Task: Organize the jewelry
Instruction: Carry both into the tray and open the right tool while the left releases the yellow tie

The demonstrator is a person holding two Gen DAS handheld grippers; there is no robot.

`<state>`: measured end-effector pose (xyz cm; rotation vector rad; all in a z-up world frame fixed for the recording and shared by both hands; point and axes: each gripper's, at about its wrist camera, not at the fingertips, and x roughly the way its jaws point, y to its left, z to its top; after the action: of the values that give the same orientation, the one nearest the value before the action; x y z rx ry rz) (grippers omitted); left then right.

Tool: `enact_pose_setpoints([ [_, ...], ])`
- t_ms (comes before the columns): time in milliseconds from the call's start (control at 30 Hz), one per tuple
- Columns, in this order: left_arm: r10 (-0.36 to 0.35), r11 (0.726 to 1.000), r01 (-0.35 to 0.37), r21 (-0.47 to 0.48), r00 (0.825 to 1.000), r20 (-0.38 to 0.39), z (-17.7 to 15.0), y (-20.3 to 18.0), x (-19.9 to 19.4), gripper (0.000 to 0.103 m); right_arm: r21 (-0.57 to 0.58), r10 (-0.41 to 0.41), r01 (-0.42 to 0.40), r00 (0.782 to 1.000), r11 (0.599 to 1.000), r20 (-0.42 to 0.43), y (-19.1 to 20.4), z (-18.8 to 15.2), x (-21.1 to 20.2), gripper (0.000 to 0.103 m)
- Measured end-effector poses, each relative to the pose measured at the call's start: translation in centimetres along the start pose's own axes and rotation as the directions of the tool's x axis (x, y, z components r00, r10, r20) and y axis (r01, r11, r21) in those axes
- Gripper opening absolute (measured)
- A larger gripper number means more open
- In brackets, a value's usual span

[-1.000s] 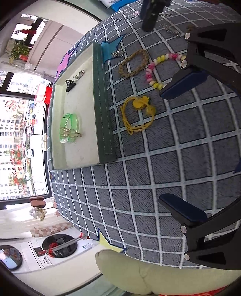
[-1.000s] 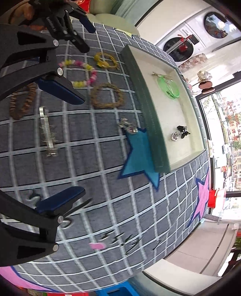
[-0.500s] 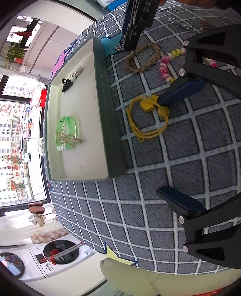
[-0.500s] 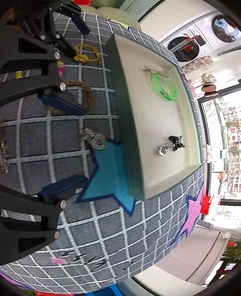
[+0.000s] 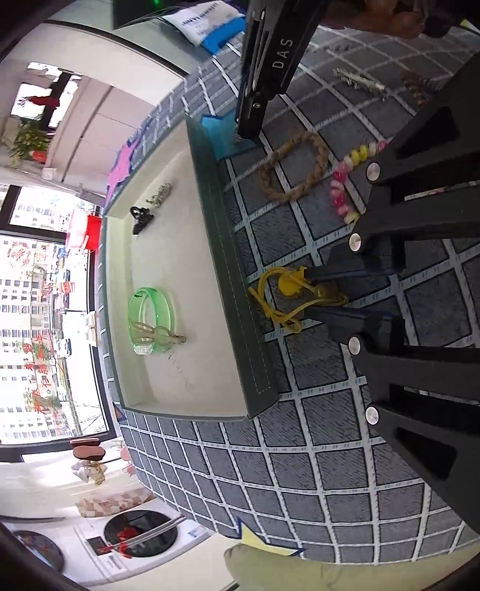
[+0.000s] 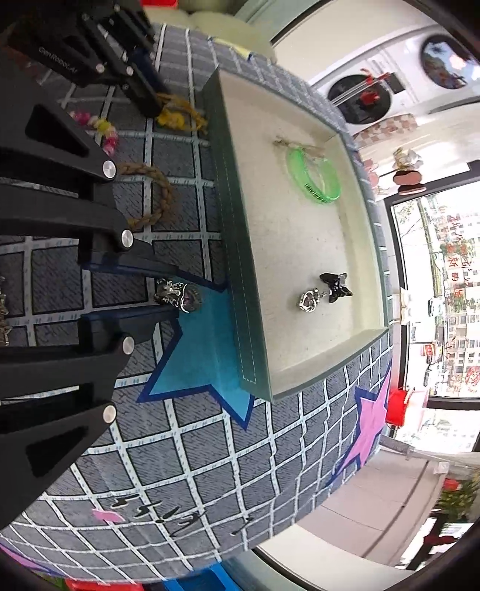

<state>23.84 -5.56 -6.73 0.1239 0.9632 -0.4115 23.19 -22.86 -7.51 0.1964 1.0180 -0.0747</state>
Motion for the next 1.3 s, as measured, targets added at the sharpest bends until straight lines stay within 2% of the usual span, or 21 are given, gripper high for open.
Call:
enact_pose_setpoints([
  [367, -0.045, 0.998, 0.05, -0.045, 0.994, 0.095, 1.7, 1.3, -4.7, 0.027, 0.038, 0.098, -0.101, 0.993, 0.994, 0.064, -2.0, 1.4, -4.1, 0.016],
  [600, -0.039, 0.998, 0.047, -0.051, 0.989, 0.141, 5.0, 1.8, -5.8, 0.027, 0.067, 0.135, -0.143, 0.985, 0.987, 0.107, -3.1, 4.9, -5.2, 0.016],
  [867, -0.04, 0.995, 0.049, -0.088, 0.994, 0.102, 9.1, 3.2, -3.0, 0.027, 0.029, 0.141, -0.146, 0.983, 0.989, 0.117, -2.5, 9.6, -4.0, 0.016],
  [1033, -0.011, 0.996, 0.017, -0.091, 0.998, 0.069, 10.1, 3.5, -0.6, 0.027, 0.007, 0.134, -0.136, 0.982, 0.991, 0.13, -2.0, 11.7, -2.5, 0.016],
  [1300, 0.011, 0.994, -0.009, -0.111, 1.0, 0.012, 10.8, 3.6, 3.3, 0.027, 0.026, 0.114, -0.117, 0.99, 0.993, 0.084, -2.3, 13.1, 2.2, 0.016],
])
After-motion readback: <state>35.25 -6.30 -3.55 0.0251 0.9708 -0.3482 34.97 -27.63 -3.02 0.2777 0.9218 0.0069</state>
